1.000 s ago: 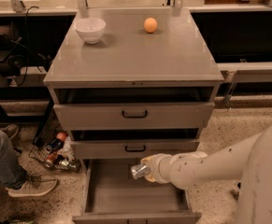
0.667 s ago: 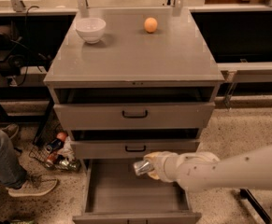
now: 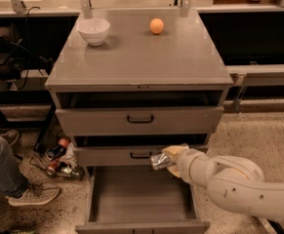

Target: Pick redbull can from bottom drawer and place on counter

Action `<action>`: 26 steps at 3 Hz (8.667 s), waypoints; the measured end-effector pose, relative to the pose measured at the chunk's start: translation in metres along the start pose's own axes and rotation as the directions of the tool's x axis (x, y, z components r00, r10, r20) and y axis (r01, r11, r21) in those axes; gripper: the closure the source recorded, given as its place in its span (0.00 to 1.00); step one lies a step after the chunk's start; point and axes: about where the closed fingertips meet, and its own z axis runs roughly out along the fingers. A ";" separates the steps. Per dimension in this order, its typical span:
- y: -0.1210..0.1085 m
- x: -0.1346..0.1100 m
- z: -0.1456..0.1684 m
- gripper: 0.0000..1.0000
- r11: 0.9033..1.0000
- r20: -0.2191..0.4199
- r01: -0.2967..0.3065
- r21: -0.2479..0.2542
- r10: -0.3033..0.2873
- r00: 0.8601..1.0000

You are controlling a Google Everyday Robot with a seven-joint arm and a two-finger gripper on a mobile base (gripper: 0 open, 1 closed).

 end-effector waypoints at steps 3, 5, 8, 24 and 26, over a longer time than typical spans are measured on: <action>-0.039 0.013 -0.049 1.00 0.982 0.015 0.033 0.184 -0.037 0.999; -0.067 0.029 -0.072 1.00 0.963 -0.044 0.094 0.254 -0.086 0.995; -0.152 0.057 -0.132 1.00 0.884 -0.227 0.344 0.316 -0.281 0.932; -0.336 0.085 -0.017 0.82 0.702 0.207 0.669 0.246 -0.712 0.671; -0.337 0.067 -0.007 0.28 0.688 0.257 0.673 0.270 -0.725 0.639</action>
Offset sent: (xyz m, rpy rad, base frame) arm -0.0047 -0.0778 0.0980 0.1699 -0.2407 0.0036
